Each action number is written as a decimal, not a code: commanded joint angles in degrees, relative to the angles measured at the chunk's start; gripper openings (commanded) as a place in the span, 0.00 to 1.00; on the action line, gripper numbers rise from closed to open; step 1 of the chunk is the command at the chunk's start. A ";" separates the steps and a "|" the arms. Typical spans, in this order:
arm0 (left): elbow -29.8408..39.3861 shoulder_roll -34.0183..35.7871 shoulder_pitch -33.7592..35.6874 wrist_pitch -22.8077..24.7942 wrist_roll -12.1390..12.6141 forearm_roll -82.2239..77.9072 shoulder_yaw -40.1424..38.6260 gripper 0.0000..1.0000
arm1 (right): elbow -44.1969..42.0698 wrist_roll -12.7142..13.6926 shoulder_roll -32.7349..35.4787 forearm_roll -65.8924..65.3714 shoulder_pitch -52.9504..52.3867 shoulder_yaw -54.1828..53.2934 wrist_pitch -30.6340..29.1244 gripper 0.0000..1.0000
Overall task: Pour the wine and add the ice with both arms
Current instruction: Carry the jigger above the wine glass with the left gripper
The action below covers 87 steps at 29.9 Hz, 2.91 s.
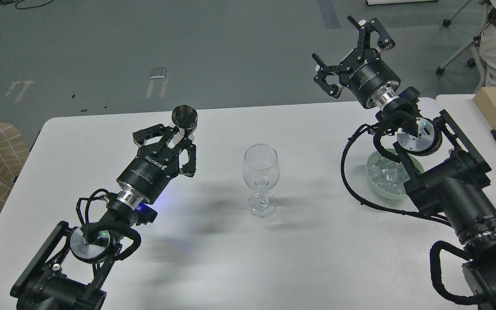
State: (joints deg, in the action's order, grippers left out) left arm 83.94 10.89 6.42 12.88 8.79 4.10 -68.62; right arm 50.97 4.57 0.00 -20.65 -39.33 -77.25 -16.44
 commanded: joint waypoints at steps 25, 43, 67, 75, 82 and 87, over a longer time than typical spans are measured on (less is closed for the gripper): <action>1.39 2.30 3.86 -1.71 0.79 -0.15 1.99 0.00 | -0.26 0.00 0.00 0.00 -0.04 -0.27 0.00 1.00; 2.46 1.95 4.91 -2.77 0.88 -0.15 3.05 0.00 | -0.96 0.00 0.00 0.00 -0.22 -0.35 0.00 1.00; 2.46 1.86 8.08 -3.56 0.97 -1.38 7.80 0.00 | -1.23 0.00 0.00 0.00 -0.22 -0.44 0.00 1.00; 2.28 2.12 9.31 -3.56 1.32 -2.25 9.21 0.00 | -1.23 0.00 0.00 0.00 -0.22 -0.44 0.00 1.00; 2.10 2.03 9.66 -3.65 1.32 -3.05 10.44 0.00 | -1.23 0.00 0.00 0.00 -0.22 -0.44 0.00 1.00; 2.10 2.12 9.84 -3.74 1.32 -3.05 10.44 0.00 | -1.23 0.00 0.00 0.00 -0.22 -0.44 0.00 1.00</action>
State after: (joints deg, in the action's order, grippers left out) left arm 86.05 12.97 16.20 9.15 10.11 1.05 -58.19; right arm 49.74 4.57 0.00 -20.66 -39.55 -77.70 -16.44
